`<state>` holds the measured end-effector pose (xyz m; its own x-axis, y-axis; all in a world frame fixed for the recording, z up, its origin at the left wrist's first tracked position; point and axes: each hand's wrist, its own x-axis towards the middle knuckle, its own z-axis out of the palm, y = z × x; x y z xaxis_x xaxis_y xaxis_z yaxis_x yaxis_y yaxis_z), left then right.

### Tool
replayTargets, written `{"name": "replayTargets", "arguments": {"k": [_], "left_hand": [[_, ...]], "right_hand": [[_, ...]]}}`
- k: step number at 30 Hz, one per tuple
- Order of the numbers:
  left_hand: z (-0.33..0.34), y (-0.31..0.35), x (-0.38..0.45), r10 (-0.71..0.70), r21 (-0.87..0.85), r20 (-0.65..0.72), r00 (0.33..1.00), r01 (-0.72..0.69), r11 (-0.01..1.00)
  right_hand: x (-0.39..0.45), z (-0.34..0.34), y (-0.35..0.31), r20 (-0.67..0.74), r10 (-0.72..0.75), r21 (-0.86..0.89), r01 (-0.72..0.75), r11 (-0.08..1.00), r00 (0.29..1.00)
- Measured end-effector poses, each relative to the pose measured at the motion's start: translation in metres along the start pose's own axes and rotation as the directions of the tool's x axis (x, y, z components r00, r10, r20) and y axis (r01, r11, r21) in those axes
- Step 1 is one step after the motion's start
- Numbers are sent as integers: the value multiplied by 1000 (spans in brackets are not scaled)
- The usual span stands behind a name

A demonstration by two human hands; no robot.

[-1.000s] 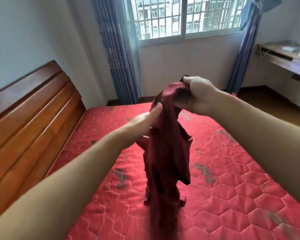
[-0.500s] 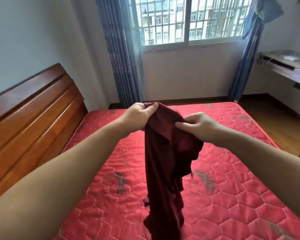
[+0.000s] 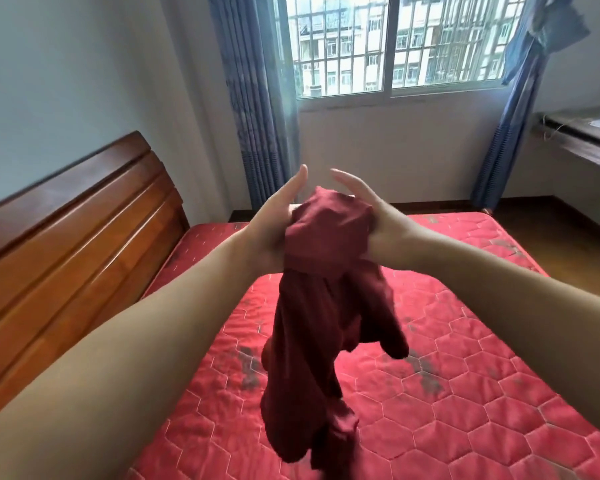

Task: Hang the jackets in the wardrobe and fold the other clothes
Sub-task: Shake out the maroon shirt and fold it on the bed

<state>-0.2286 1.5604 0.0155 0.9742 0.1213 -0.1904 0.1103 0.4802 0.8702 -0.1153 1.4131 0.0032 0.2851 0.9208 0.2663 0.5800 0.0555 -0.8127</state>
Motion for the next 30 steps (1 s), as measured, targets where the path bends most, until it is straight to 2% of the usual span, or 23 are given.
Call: {"name": "replayTargets", "arguments": {"k": [2,4,6,7,8,10,12,13,14,16,17,18,19,21,22,23,24,25,26,27,29,30], "left_hand": [[3,3,-6,-34,59,62,997,30,998],[2,3,-13,-24,115,59,998,17,993],[2,-5,-17,98,244,25,995,-101,965],[3,-10,-18,189,377,15,982,-181,908],[4,-14,-20,276,537,11,961,-239,809],[2,-23,-21,355,780,24,935,-239,578],[-3,-28,-20,441,894,69,895,-252,372],[-5,-28,-21,497,905,81,864,-273,327],[-8,-27,-21,543,896,66,837,-289,336],[-11,-21,-20,588,855,22,809,-320,408],[-10,-18,-19,578,827,-4,816,-322,461],[-7,-15,-18,553,787,-46,832,-310,533],[-2,-12,-17,518,732,-100,849,-290,617],[8,-7,-10,446,547,-214,869,-272,792],[12,-3,-6,417,439,-243,876,-284,853],[16,1,-2,393,342,-243,887,-301,890],[21,5,2,377,274,-226,898,-313,910],[25,10,6,372,243,-202,906,-322,915],[27,15,8,380,261,-179,907,-329,908],[26,20,11,405,329,-174,898,-335,883],[18,33,10,461,527,-186,868,-308,792],[13,38,7,483,608,-200,853,-279,744]], "right_hand": [[9,1,-14,-125,-77,54,84,995,989],[15,-9,-24,-258,24,46,-13,999,966],[21,-17,-33,-312,189,180,-137,974,931],[25,-20,-37,-302,304,317,-205,926,904],[29,-22,-39,-281,406,471,-244,848,869],[34,-30,-40,-255,554,703,-242,669,792],[34,-43,-31,-258,634,792,-217,571,729],[31,-48,-25,-253,656,799,-228,556,711],[27,-53,-16,-243,670,791,-256,556,702],[17,-57,4,-231,713,717,-380,585,662],[11,-58,13,-254,726,643,-449,620,639],[6,-59,23,-314,713,509,-522,684,627],[2,-61,29,-392,665,298,-596,746,636],[-3,-63,34,-540,435,-211,-616,759,720],[-5,-61,29,-541,321,-320,-544,776,777],[-7,-57,20,-461,247,-315,-417,852,852],[-7,-52,10,-331,189,-211,-268,940,924],[-7,-44,2,-158,138,-151,-162,975,978],[-7,-36,-2,-55,53,-132,-60,989,997],[-6,-34,-3,-28,7,-303,-15,953,1000],[1,-43,-9,-152,-76,-539,-18,842,985],[2,-52,-13,-180,-71,-572,-46,819,981]]}}
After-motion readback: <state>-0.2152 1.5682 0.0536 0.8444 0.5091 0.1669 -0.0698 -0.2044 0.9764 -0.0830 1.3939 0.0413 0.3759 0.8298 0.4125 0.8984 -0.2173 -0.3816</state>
